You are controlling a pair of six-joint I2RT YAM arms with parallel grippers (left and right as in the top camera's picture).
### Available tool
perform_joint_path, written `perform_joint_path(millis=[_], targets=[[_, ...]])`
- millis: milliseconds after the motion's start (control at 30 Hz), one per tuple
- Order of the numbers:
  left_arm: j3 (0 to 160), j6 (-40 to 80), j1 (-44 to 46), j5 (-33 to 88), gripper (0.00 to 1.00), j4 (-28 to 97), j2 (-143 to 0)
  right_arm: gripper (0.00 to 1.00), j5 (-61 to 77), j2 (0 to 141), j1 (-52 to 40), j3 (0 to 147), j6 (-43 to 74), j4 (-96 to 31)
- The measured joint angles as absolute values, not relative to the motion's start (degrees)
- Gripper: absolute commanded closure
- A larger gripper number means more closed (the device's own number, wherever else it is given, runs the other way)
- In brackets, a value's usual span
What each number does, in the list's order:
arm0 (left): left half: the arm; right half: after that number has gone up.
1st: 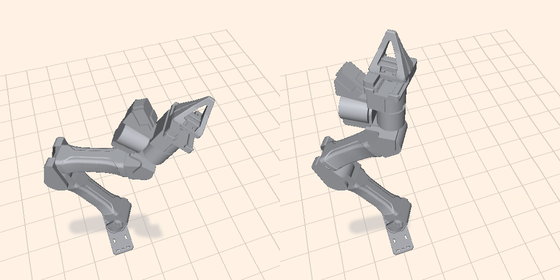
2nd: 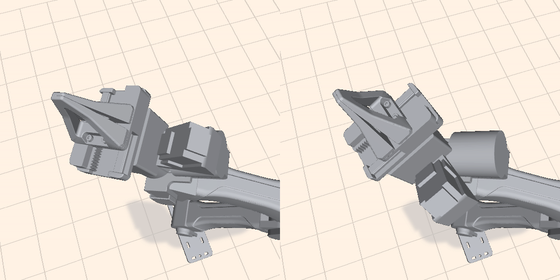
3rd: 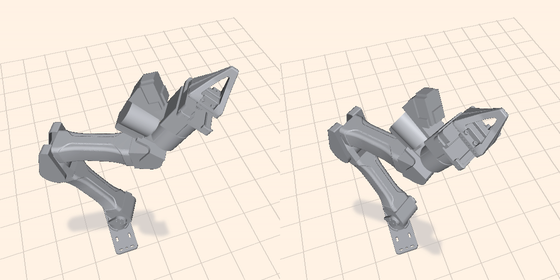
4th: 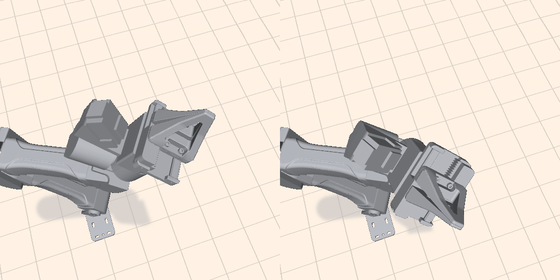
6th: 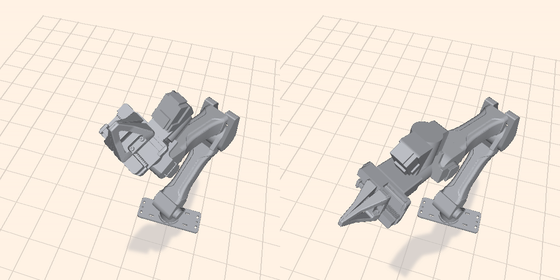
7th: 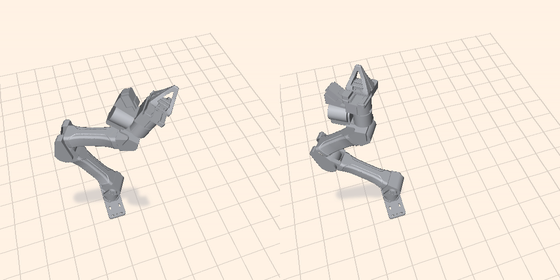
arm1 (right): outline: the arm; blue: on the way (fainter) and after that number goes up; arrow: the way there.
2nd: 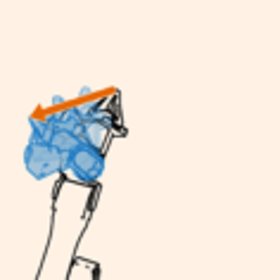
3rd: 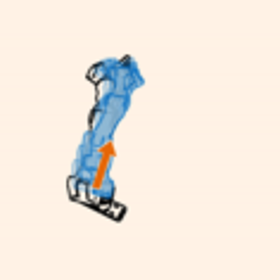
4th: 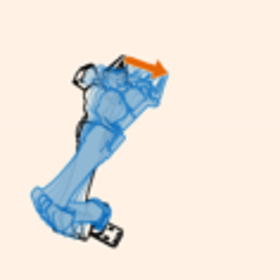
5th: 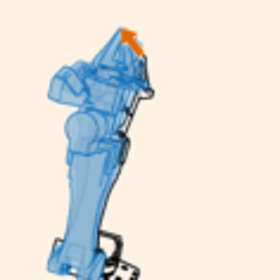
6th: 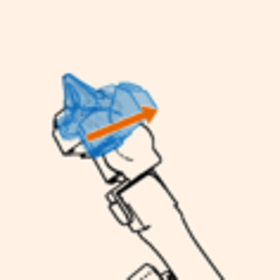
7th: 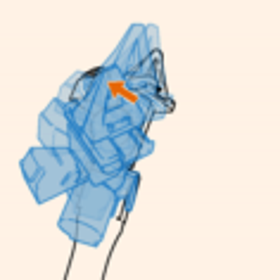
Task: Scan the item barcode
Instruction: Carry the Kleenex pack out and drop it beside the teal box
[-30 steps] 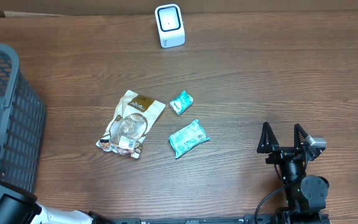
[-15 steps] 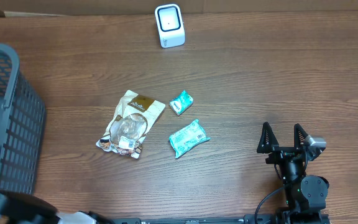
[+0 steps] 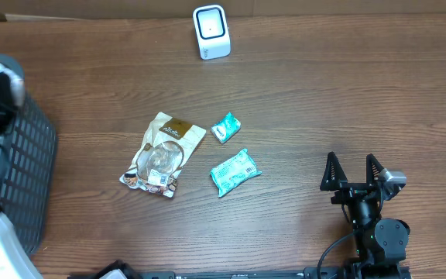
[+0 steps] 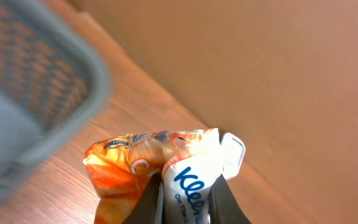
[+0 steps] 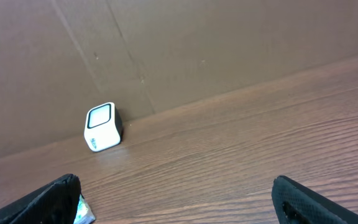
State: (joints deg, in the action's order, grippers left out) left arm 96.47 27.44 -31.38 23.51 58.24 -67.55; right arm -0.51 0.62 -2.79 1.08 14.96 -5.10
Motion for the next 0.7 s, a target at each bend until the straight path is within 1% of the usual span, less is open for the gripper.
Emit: perform_joint_path(millis=[167, 200, 400, 500, 700], targets=[[96.9, 24.8, -15.5, 18.3, 0.96, 65.4, -65.3, 0.0, -0.5, 0.6, -2.8, 1.1, 15.0, -5.1], [96.5, 24.1, -10.0, 17.1, 0.96, 65.9, -66.0, 0.0, -0.5, 0.6, -2.8, 1.1, 15.0, -5.1], [89.0, 23.4, 8.5, 9.8, 0.96, 65.5, -70.5, 0.0, -0.5, 0.6, -2.8, 1.1, 15.0, -5.1], [85.1, 23.4, 15.9, 6.7, 0.96, 64.6, -75.4, 0.0, -0.5, 0.6, -2.8, 1.1, 15.0, -5.1], [81.4, 23.4, 24.6, 3.7, 0.96, 63.4, -87.0, 0.0, -0.5, 0.6, -2.8, 1.1, 15.0, -5.1]])
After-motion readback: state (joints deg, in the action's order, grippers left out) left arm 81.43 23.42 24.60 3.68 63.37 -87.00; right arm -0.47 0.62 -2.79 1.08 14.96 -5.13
